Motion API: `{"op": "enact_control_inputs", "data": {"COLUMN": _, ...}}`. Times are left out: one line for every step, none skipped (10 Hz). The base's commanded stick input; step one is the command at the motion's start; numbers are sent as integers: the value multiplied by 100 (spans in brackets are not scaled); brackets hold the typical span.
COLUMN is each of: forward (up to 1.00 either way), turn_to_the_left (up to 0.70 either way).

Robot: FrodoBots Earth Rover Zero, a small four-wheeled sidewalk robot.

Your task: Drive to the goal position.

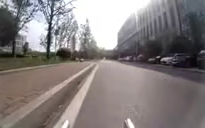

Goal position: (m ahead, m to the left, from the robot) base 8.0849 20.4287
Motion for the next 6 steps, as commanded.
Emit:
{"op": "enact_control_inputs", "data": {"forward": 70, "turn_to_the_left": -5}}
{"op": "enact_control_inputs", "data": {"forward": 70, "turn_to_the_left": -10}}
{"op": "enact_control_inputs", "data": {"forward": 70, "turn_to_the_left": -12}}
{"op": "enact_control_inputs", "data": {"forward": 70, "turn_to_the_left": 0}}
{"op": "enact_control_inputs", "data": {"forward": 70, "turn_to_the_left": 0}}
{"op": "enact_control_inputs", "data": {"forward": 70, "turn_to_the_left": 0}}
